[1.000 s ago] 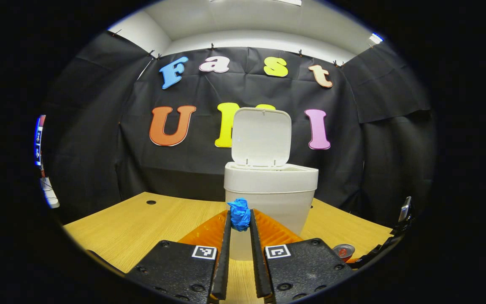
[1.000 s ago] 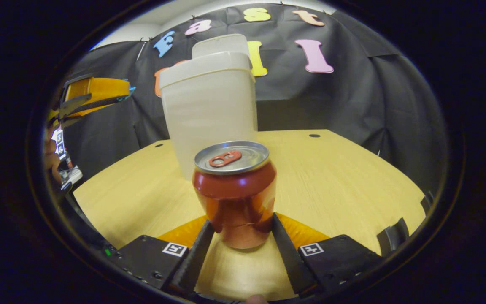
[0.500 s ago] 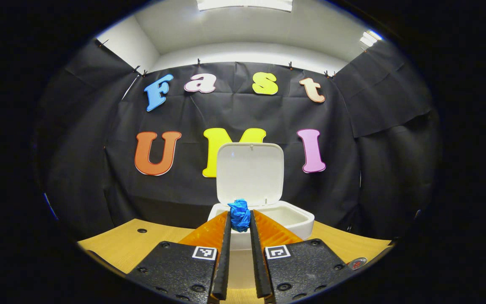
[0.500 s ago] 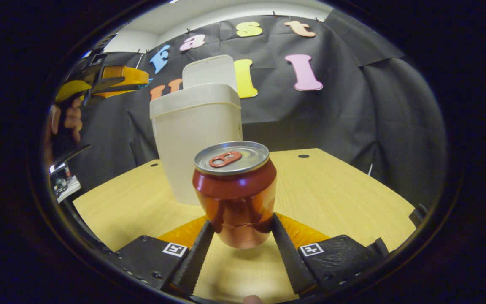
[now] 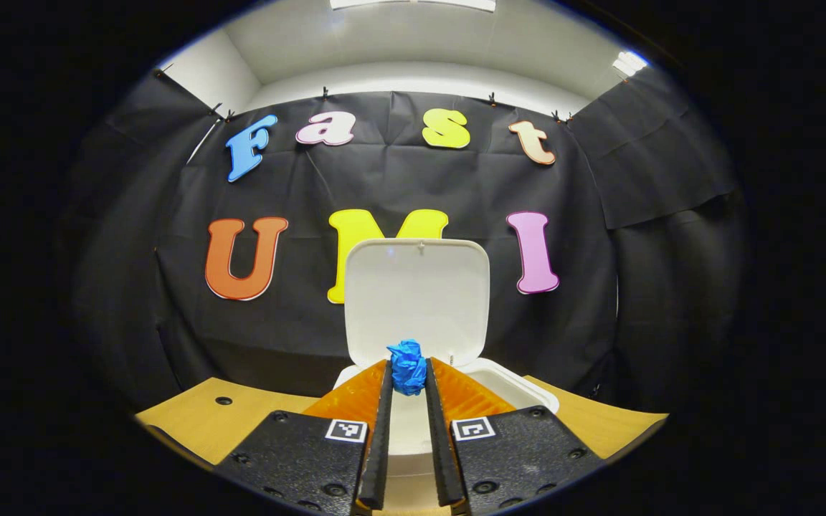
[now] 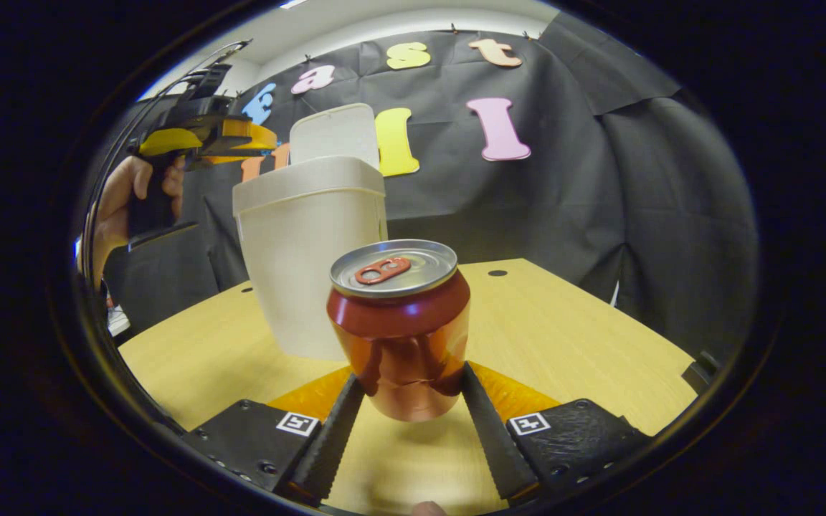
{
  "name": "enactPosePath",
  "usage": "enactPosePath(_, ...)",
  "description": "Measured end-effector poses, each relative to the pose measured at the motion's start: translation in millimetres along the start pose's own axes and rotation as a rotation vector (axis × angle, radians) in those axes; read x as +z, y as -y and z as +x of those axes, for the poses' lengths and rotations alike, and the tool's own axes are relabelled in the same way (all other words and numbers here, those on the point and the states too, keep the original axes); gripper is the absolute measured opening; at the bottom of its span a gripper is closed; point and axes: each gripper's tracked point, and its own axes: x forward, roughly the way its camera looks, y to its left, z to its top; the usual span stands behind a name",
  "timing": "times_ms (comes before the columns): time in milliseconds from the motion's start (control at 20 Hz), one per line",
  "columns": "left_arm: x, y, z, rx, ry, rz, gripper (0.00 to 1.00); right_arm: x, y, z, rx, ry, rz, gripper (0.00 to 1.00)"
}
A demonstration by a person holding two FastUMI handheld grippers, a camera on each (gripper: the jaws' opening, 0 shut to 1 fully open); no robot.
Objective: Press the lid of the desktop garbage bin to open it, pick up the crumpled paper on the desktop and throw it into the bin, then pick up the pop can on the desktop and drop it into the bin, and finally close the garbage bin lid.
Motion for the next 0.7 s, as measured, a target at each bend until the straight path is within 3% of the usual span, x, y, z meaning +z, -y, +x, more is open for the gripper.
enactPosePath(150,-6,1,7,-0.012,-0.027,0.01,0.38,3,4,0,-0.008,0.009,-0.001,0.81)
enactPosePath(250,-9,1,8,-0.007,-0.034,0.009,0.51,3,5,0,-0.01,0.011,0.005,0.81)
enactPosePath(300,-10,-2,7,0.01,-0.041,0.013,0.77,4,4,1,-0.009,0.01,0.006,0.81)
enactPosePath(400,-9,-4,7,0.023,-0.038,0.014,0.95,5,3,2,-0.01,0.01,0.003,0.81)
enactPosePath(450,-9,-3,7,0.02,-0.036,0.012,1.0,5,2,3,-0.008,0.01,0.002,0.81)
enactPosePath(700,-7,-5,-3,0.007,-0.034,-0.005,0.98,14,-4,2,-0.001,0.019,-0.011,0.81)
